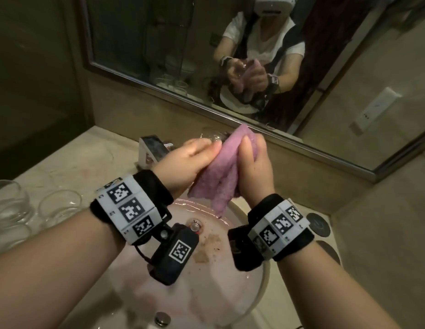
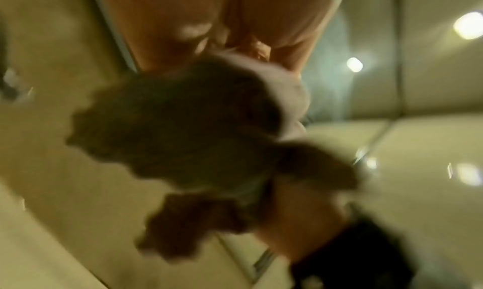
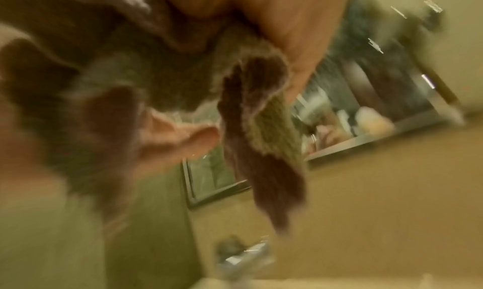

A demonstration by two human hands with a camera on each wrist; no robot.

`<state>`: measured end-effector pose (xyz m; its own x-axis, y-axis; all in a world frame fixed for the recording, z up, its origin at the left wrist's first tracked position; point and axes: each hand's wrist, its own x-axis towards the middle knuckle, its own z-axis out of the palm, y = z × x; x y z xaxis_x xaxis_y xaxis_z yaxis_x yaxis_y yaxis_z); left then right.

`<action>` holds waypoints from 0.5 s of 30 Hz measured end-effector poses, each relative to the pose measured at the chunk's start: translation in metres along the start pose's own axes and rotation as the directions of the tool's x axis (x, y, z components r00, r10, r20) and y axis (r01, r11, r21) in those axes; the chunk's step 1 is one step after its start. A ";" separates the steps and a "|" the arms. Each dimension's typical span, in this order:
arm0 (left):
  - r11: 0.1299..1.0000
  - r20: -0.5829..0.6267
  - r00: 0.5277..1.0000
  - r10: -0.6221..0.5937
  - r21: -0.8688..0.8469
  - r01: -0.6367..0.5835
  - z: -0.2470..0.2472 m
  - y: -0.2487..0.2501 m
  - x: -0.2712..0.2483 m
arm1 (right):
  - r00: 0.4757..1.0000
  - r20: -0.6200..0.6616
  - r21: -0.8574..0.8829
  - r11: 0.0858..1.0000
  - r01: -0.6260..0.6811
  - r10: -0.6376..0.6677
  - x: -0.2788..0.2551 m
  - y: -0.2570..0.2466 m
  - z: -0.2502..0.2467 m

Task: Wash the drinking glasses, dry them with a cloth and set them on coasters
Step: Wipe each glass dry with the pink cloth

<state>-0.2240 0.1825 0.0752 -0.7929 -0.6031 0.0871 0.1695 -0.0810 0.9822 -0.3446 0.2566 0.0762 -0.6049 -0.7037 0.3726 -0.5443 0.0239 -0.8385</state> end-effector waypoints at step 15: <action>0.812 0.092 0.965 -0.246 -0.524 0.257 -0.015 -0.018 0.008 | 0.926 0.184 -0.194 0.911 0.363 -0.329 -0.029 0.000 0.018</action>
<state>-0.2244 0.1672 0.0557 -0.8604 -0.4894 -0.1421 0.2408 -0.6362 0.7330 -0.3165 0.2647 0.0584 -0.2741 -0.7902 0.5481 -0.8283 -0.0956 -0.5520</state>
